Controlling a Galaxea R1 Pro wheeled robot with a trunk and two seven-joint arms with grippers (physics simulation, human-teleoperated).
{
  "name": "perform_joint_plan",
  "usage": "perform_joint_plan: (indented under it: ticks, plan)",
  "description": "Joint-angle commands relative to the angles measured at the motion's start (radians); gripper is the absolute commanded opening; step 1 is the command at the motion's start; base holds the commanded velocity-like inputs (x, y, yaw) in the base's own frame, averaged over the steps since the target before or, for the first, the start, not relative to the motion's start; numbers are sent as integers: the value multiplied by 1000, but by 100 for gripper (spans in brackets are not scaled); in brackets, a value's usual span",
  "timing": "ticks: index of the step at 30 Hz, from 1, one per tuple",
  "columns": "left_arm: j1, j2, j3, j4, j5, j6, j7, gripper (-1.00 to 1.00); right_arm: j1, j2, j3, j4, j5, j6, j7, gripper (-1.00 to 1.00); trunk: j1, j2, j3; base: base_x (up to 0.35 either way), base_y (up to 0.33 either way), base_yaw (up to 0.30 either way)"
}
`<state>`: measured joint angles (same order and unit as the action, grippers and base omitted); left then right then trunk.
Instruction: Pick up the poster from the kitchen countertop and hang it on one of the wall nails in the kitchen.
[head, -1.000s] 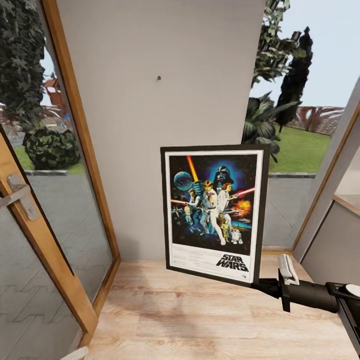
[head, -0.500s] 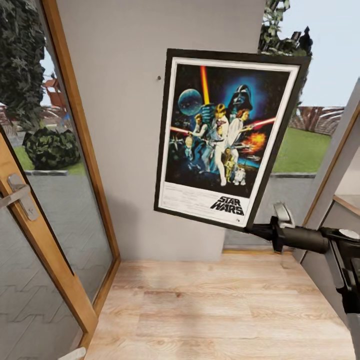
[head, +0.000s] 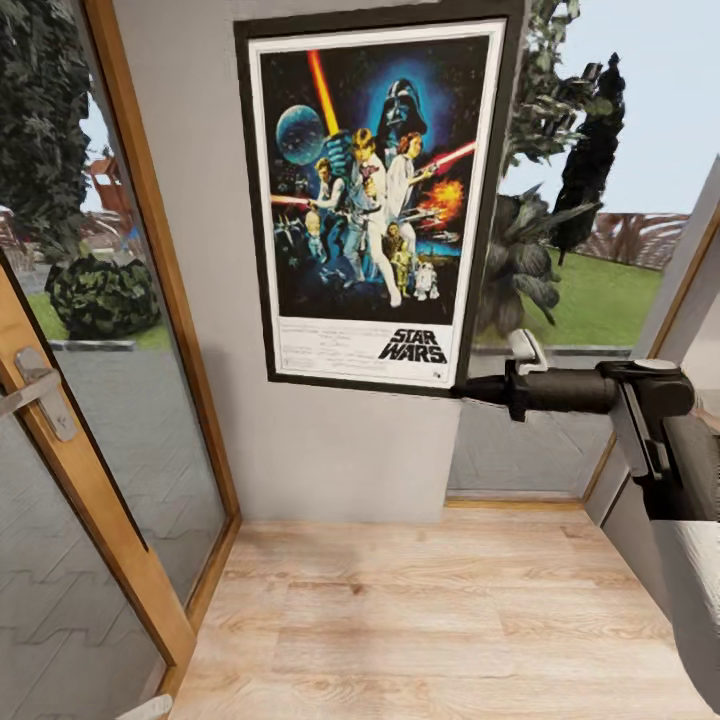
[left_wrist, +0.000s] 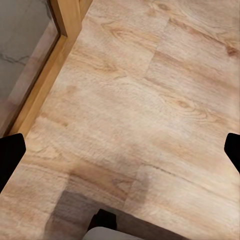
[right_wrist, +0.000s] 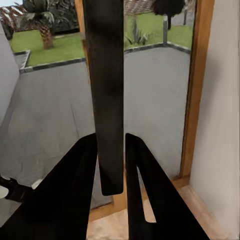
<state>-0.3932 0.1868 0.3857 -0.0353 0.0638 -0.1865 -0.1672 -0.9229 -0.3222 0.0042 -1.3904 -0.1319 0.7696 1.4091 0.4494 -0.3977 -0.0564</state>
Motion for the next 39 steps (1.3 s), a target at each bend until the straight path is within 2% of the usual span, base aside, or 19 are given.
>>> perform_joint_plan:
  ticks: [1, 4, 5, 7, 8, 38, 39]
  plan:
    - [-1, 0, 2, 2, 7, -2, -6, 100, -10, 0, 8, 1, -5, 28, -9, -100, 1, -2, -2, 0, 0, 0]
    - [-1, 0, 2, 2, 7, -2, -6, 100, -60, 1, 41, 17, -5, 95, -74, -100, 1, -2, -2, 0, 0, 0]
    - [-1, 0, 2, 2, 7, -2, -6, 100, -114, 5, 108, 41, -5, 114, -96, -100, 1, -2, -2, 0, 0, 0]
    - [-1, 0, 2, 2, 7, -2, -6, 100, -131, 6, 124, 58, -5, 117, -100, -100, 1, -2, -2, 0, 0, 0]
    - [-1, 0, 2, 2, 7, -2, -6, 100, -153, 12, 143, 96, -5, 120, -104, -100, 1, -2, -2, 0, 0, 0]
    - [-1, 0, 2, 2, 7, -2, -6, 100, -164, 15, 152, 110, -15, 117, -103, -100, 1, -2, -2, 0, 0, 0]
    - [-1, 0, 2, 2, 7, -2, -6, 100, -163, 27, 151, 110, -18, 116, -103, -100, 1, -2, -2, 0, 0, 0]
